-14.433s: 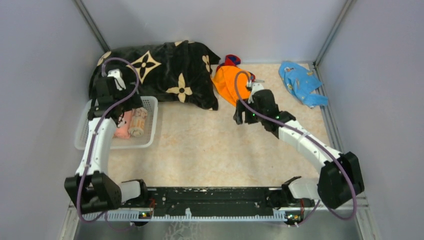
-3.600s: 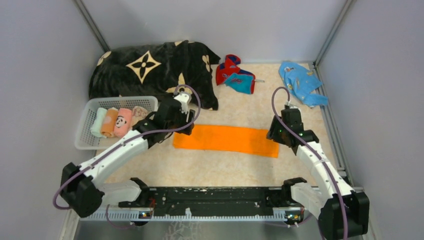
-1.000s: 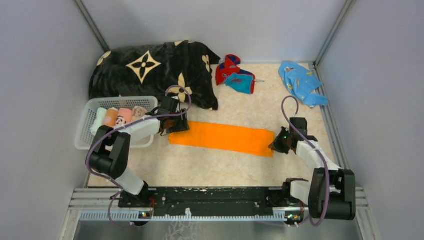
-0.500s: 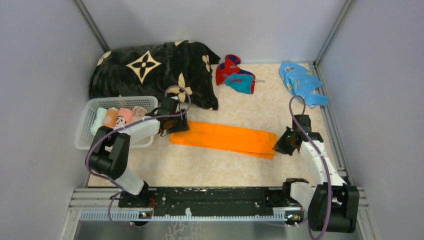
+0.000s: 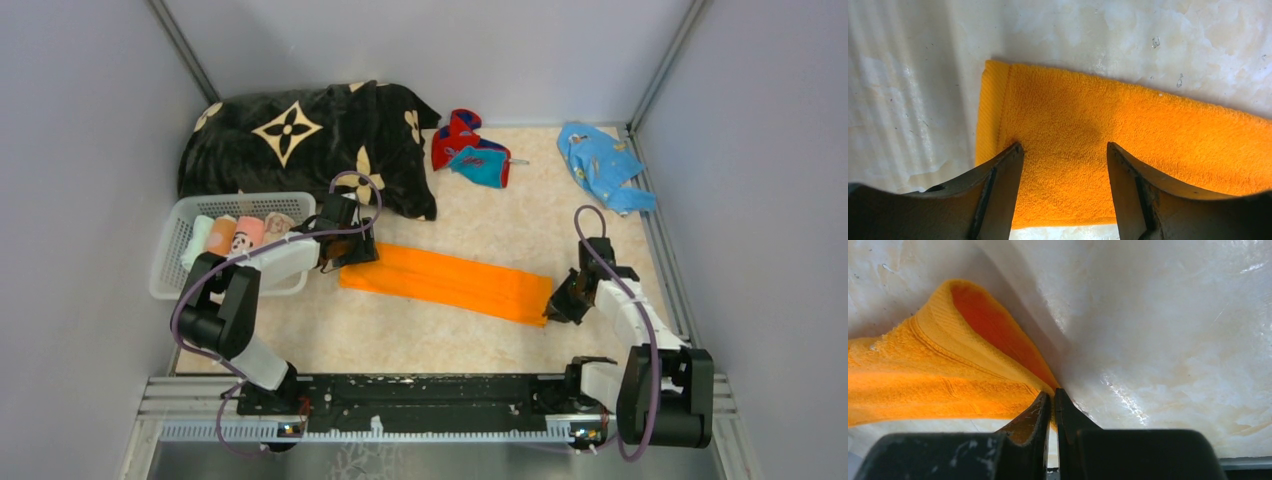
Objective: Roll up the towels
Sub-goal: Fold the towel at the center of the board.
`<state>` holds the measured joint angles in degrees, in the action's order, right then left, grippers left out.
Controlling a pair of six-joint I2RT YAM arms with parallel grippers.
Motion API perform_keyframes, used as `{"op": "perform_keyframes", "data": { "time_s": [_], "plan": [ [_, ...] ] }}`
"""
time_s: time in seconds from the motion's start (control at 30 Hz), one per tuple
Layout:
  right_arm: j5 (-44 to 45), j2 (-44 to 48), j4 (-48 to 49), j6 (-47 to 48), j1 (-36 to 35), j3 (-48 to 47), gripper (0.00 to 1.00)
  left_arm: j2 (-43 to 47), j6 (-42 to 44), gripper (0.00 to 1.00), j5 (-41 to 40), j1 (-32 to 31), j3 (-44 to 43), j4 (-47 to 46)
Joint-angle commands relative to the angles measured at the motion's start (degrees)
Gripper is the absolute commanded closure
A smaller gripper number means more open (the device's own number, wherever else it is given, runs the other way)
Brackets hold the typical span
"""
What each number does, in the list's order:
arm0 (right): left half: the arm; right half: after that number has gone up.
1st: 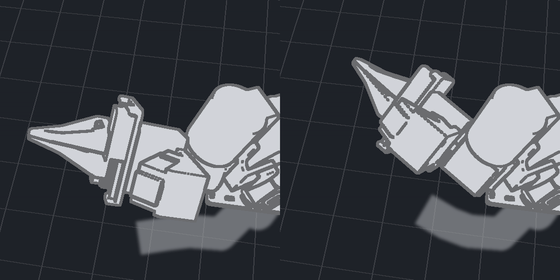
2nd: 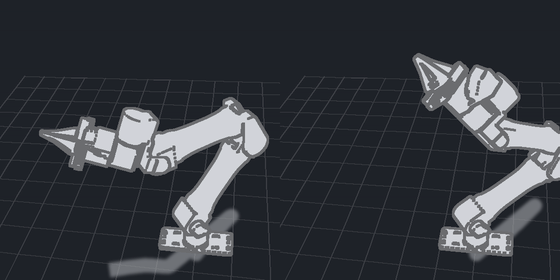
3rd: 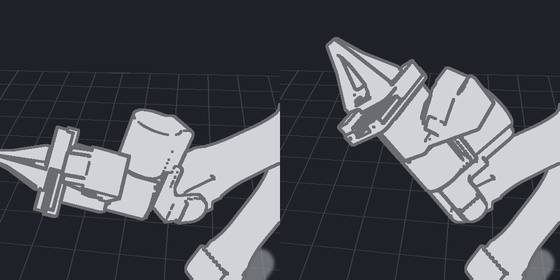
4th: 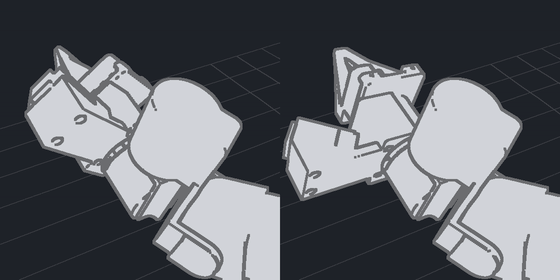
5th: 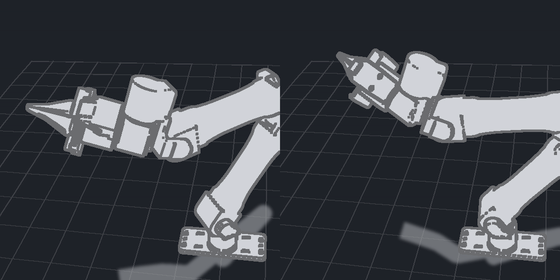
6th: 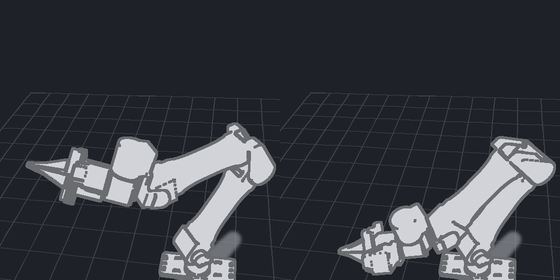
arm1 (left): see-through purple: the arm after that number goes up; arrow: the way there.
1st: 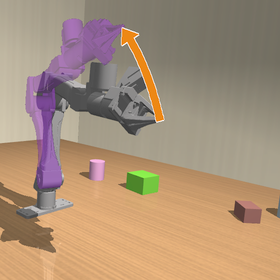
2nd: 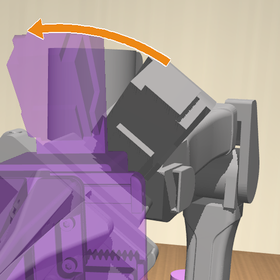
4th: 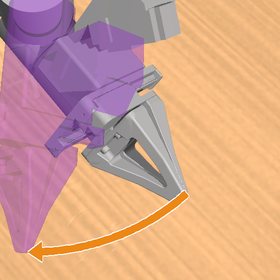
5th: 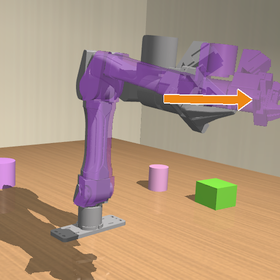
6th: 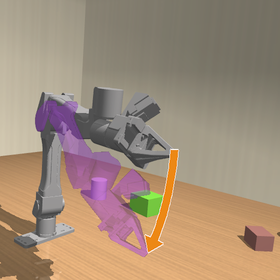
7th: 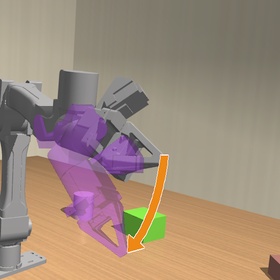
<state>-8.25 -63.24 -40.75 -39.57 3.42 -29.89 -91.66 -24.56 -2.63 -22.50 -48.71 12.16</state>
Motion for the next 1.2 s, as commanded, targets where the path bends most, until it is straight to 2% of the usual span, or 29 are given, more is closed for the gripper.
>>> {"op": "perform_keyframes", "data": {
  "time_s": [0.0,0.17,0.27,0.4,0.6,0.77,0.93,1.17],
  "plan": [
    [1.5,0.3,0.4,0.9,0.3,-0.4,0.88,-1.6,1.6,0.31,-2.1,0.9,1.0,6.9],
    [3.0,5.0,-0.8,1.0,0.3,-1.2,0.52,-0.4,2.4,0.3,-1.1,0.7,0.5,6.9],
    [4.5,8.3,-0.8,1.8,0.3,-2.9,0.45,0.9,3.2,0.3,-0.5,-0.1,0.2,6.7],
    [4.1,8.6,0.6,6.2,0.3,-7.1,0.43,2.5,3.8,0.29,0.9,-1.6,-1.8,8.1],
    [-10.2,6.4,11.4,11.2,-0.2,-8.9,0.44,6.9,4.0,0.28,0.5,-3.8,-4.3,10.9],
    [-16.5,1.4,20.7,11.0,-0.9,-8.9,0.46,7.2,4.3,0.28,2.2,-4.0,-3.6,8.7],
    [-17.3,-4.9,28.0,9.2,-0.9,-6.7,0.48,3.1,3.7,0.29,0.9,-3.9,-2.7,7.6],
    [-15.5,-14.9,34.5,6.8,0.5,-1.3,0.54,2.0,2.2,0.3,-0.6,-2.9,1.2,7.6]
  ]
}}
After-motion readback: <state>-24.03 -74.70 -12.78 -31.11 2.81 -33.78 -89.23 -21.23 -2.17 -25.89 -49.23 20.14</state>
